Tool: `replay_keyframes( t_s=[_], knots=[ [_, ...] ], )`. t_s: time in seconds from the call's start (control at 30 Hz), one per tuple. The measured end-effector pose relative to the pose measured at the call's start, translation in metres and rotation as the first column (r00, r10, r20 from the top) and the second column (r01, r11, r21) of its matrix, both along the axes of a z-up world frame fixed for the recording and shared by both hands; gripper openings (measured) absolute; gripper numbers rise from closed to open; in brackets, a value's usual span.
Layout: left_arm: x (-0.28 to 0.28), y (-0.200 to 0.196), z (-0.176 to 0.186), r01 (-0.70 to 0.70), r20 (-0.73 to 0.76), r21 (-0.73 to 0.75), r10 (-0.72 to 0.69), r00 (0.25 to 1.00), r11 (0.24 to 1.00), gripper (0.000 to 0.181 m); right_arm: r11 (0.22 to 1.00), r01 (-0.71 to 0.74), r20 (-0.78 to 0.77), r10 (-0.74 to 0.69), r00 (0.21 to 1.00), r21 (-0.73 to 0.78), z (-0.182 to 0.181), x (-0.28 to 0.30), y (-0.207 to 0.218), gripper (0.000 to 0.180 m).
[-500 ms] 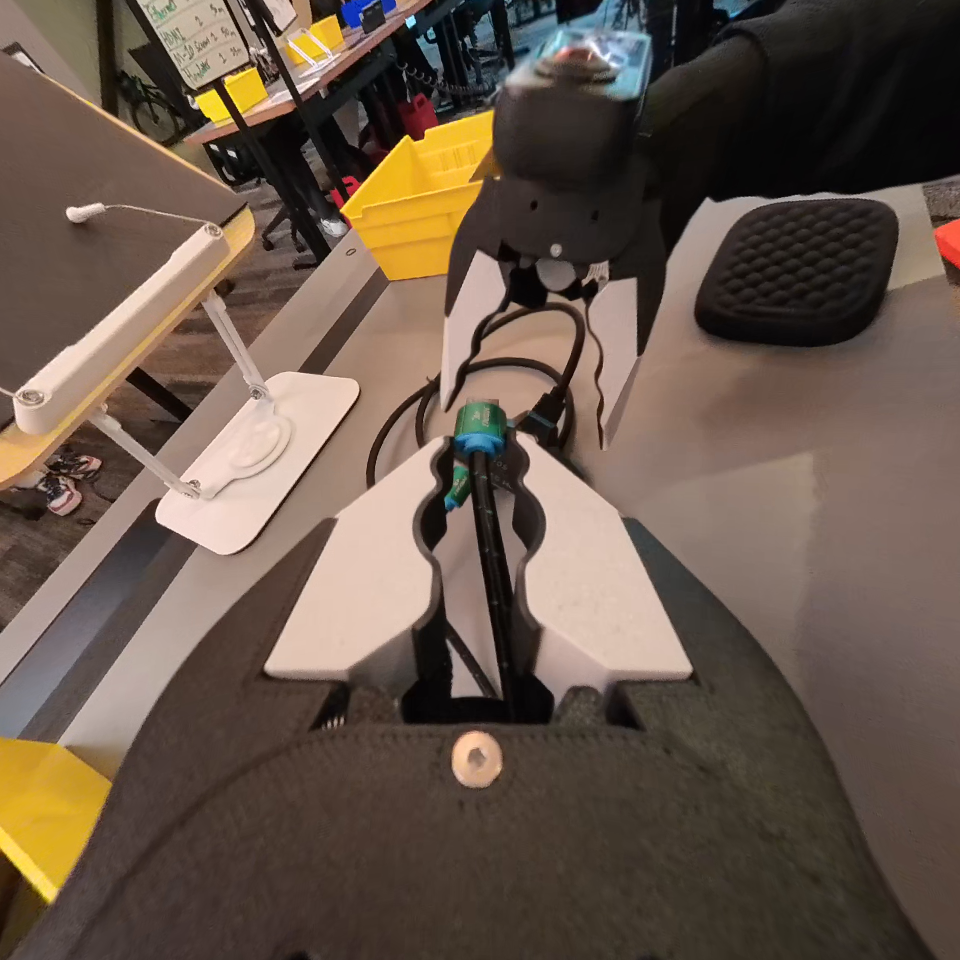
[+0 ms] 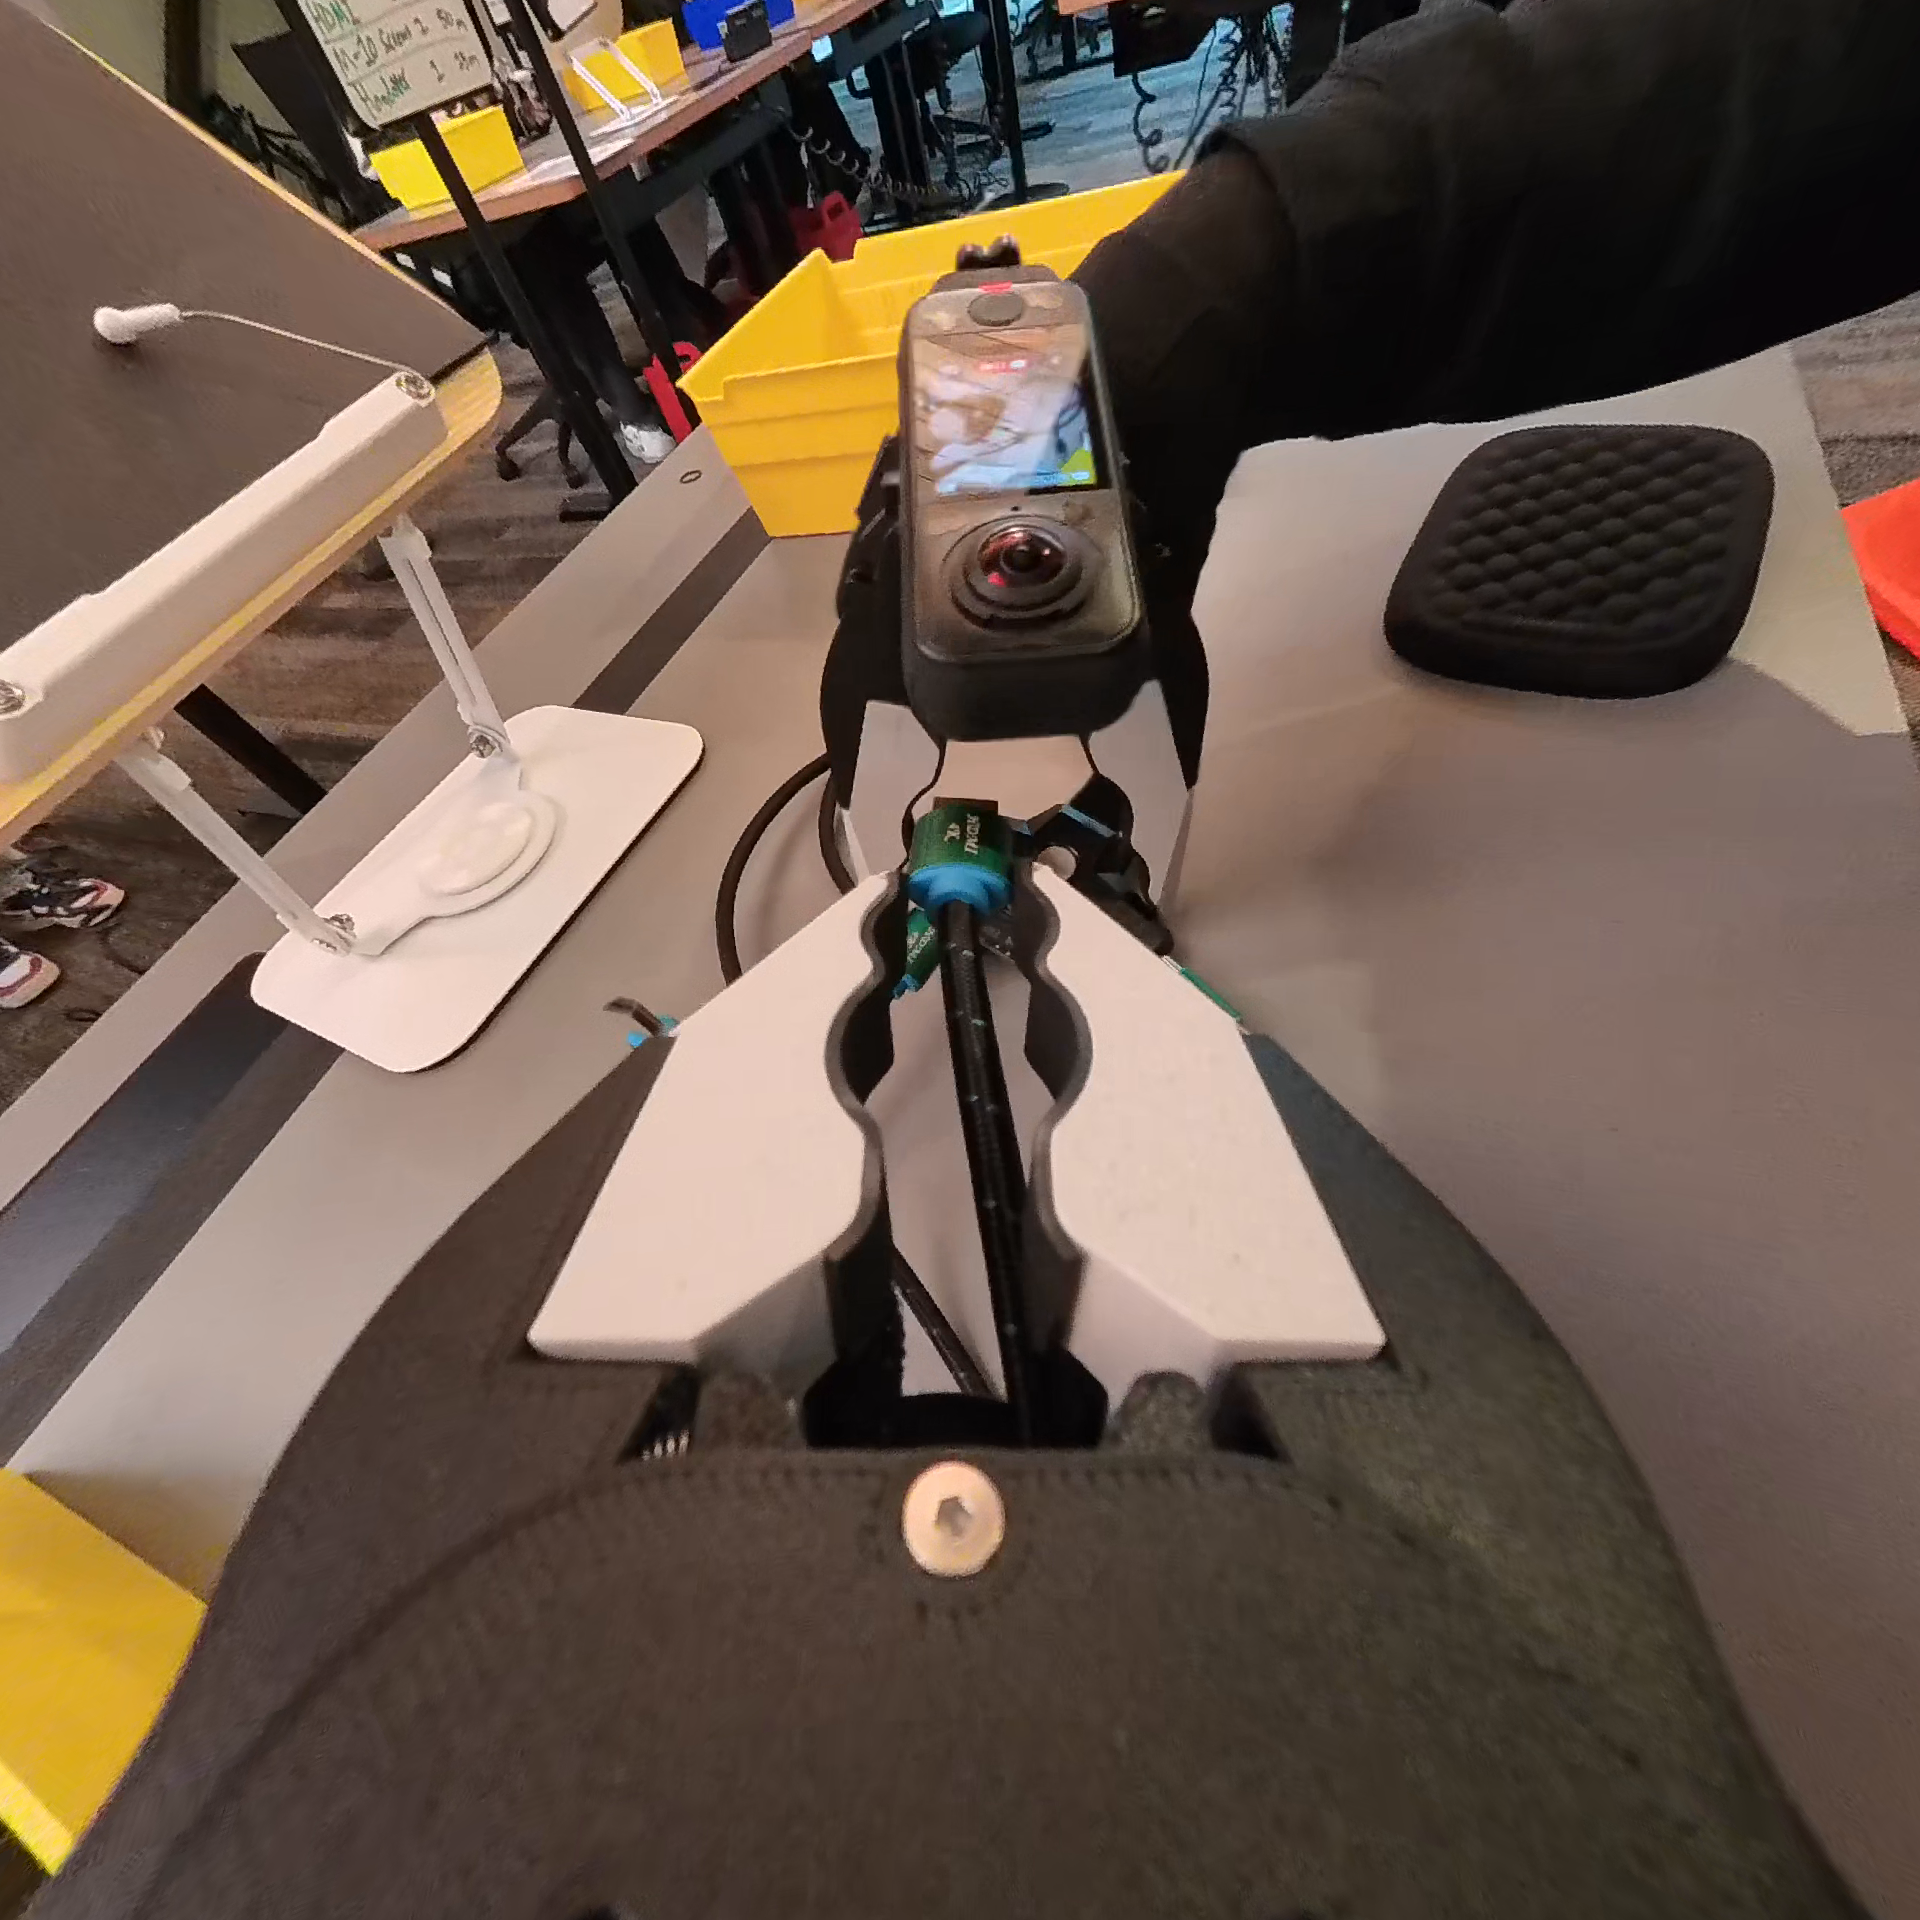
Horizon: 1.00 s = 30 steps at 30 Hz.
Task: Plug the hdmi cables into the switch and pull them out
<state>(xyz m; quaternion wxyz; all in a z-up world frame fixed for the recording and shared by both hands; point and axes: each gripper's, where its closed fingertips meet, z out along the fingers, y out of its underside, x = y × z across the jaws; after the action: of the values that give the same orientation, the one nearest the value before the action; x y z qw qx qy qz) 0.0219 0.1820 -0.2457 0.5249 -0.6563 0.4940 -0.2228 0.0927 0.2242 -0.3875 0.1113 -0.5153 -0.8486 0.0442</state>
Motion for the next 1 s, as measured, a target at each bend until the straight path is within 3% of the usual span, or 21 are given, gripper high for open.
replay_keyframes(
  t_s=[0.47,0.77,0.87,0.93,1.0],
  knots=[
    [0.001,-0.002,-0.003,0.025,-0.007,-0.024,-0.025,1.0,0.999,0.018,0.993,0.02,-0.181,-0.04,0.983,-0.113,0.019,0.005,-0.01,0.094],
    [0.005,-0.003,-0.006,0.034,-0.021,-0.033,-0.035,0.999,0.999,0.018,0.991,0.047,-0.096,-0.059,0.994,-0.126,0.001,0.015,-0.017,0.095],
    [0.005,-0.003,-0.007,0.034,-0.022,-0.036,-0.035,0.999,0.999,0.018,0.989,0.088,-0.035,-0.092,0.995,-0.123,-0.006,0.02,-0.015,0.117],
    [0.005,-0.003,-0.008,0.035,-0.021,-0.04,-0.036,0.999,0.999,0.018,0.99,0.09,-0.013,-0.092,0.996,-0.112,-0.006,0.021,-0.014,0.116],
    [0.005,-0.003,-0.009,0.035,-0.021,-0.042,-0.036,0.999,0.998,0.018,0.992,0.089,0.015,-0.088,0.996,-0.09,-0.004,0.022,-0.011,0.097]
  ],
)
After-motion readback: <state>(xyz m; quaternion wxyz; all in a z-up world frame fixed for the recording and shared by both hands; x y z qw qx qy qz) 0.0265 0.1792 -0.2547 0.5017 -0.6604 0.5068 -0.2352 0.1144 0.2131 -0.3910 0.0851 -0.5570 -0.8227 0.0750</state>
